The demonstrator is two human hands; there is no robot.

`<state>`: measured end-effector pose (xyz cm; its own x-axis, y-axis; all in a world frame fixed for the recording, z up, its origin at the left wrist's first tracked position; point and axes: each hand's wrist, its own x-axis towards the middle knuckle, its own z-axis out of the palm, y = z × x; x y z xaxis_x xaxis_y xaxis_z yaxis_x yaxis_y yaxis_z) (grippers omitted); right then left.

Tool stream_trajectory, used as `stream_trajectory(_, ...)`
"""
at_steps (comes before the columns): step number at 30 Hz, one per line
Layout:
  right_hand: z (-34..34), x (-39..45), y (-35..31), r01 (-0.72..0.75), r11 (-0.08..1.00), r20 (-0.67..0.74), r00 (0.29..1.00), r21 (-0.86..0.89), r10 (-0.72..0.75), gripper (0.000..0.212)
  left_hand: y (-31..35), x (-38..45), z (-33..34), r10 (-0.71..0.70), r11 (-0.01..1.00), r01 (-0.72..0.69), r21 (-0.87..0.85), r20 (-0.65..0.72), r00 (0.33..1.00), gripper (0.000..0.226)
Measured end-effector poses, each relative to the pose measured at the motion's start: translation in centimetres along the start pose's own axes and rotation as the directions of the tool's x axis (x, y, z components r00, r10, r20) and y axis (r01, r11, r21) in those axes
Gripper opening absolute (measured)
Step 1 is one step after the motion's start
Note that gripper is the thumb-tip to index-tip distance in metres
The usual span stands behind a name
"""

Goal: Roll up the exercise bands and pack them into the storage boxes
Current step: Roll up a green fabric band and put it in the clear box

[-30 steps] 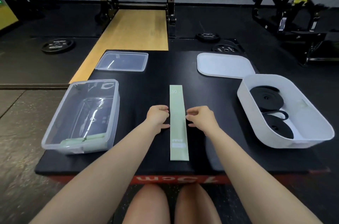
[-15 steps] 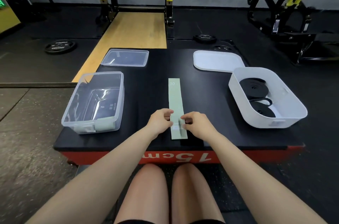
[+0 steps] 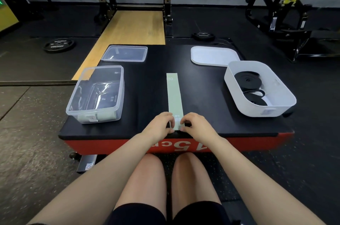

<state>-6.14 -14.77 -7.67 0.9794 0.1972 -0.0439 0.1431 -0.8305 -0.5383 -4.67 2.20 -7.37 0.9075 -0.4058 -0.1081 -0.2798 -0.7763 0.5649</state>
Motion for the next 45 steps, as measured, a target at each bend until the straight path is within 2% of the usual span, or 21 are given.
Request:
stream_trajectory(2,0.3,-0.4,0.1,0.034,0.999,0.009,0.999,-0.033,-0.034,0.014,-0.1,0.0,0.3,-0.015,1.0,0.015,-0.001,-0.008,1.0,0.006)
stream_trajectory(6,0.9,-0.8,0.2,0.09,0.994,-0.067,0.993,-0.066,-0.095,0.007,-0.2,0.0,0.7,-0.02,1.0,0.02,-0.012,-0.05,0.999,0.005)
stream_trajectory(10,0.8,-0.7,0.4,0.121,0.989,-0.053,0.991,-0.084,-0.126,0.006,-0.3,0.1,1.0,-0.03,0.999,0.027,-0.044,-0.083,0.996,0.006)
stream_trajectory(19,0.6,0.5,-0.1,0.005,0.999,-0.075,0.997,0.041,-0.002,0.007,-0.3,0.3,1.1,-0.036,0.998,0.027,-0.058,-0.173,0.984,0.004)
stream_trajectory(25,0.7,0.9,0.0,-0.018,0.997,-0.074,0.997,0.07,0.023,0.009,-0.7,0.3,0.8,0.04,0.998,-0.034,0.055,-0.118,0.992,0.007)
stream_trajectory(29,0.7,0.4,0.1,0.03,0.998,-0.096,0.995,-0.049,-0.034,0.01,-0.6,0.3,0.8,0.063,0.994,-0.05,0.094,-0.14,0.988,0.005)
stream_trajectory(32,0.4,-0.2,0.5,0.128,0.98,-0.067,0.988,-0.155,-0.139,0.017,-0.5,0.6,0.7,0.038,0.998,-0.03,0.052,-0.172,0.984,0.007)
stream_trajectory(35,0.4,0.0,0.8,0.159,0.972,-0.077,0.982,-0.174,-0.175,0.019,-0.5,1.0,0.5,0.013,1.0,-0.011,0.017,-0.183,0.983,0.01)
stream_trajectory(42,-0.4,1.4,0.5,0.042,0.998,-0.043,0.998,-0.045,-0.044,0.008,-0.3,1.3,0.3,-0.01,1.0,0.014,0.024,-0.149,0.989,0.005)
stream_trajectory(45,-0.5,1.8,0.4,0.033,0.999,-0.04,0.999,-0.041,-0.034,0.005,-0.4,1.6,0.3,0.0,0.999,0.006,0.04,-0.151,0.989,0.007)
